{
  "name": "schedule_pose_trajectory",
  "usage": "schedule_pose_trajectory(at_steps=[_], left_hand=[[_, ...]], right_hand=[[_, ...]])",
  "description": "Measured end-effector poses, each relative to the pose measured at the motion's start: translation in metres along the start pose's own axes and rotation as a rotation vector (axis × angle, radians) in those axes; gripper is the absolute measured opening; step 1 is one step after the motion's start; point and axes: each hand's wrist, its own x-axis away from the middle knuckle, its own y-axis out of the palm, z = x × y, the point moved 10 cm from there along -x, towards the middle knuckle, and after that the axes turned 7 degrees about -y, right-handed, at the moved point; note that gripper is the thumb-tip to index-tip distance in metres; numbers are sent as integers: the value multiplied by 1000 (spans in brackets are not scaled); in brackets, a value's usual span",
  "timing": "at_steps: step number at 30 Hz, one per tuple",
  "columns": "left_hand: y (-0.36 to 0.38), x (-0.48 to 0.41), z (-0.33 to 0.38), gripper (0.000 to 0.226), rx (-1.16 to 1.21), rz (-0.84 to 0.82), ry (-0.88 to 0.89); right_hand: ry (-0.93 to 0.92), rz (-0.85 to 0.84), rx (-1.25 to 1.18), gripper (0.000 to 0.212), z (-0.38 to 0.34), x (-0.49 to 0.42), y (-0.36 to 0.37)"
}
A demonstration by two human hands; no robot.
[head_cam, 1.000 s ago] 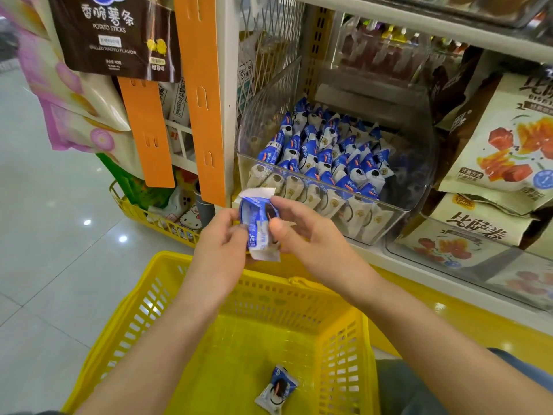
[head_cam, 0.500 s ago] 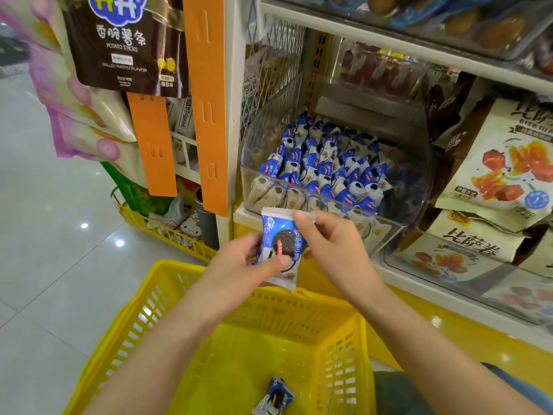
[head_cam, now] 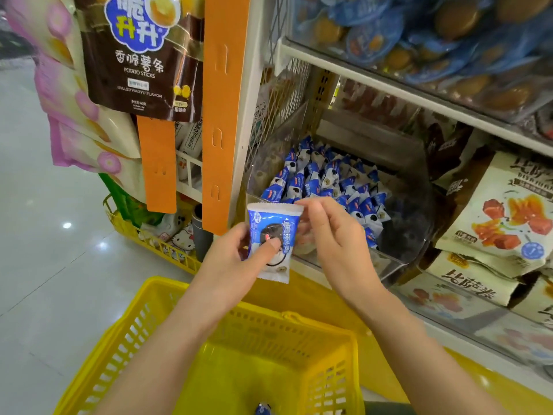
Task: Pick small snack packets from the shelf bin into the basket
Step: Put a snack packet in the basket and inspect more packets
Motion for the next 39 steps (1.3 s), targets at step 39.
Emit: schedule_pose_trajectory(at_steps=[39], left_hand=[[-2,-27,-4,10,225,52,-135]], right_hand=[[177,91,559,22,49,-132,-46]])
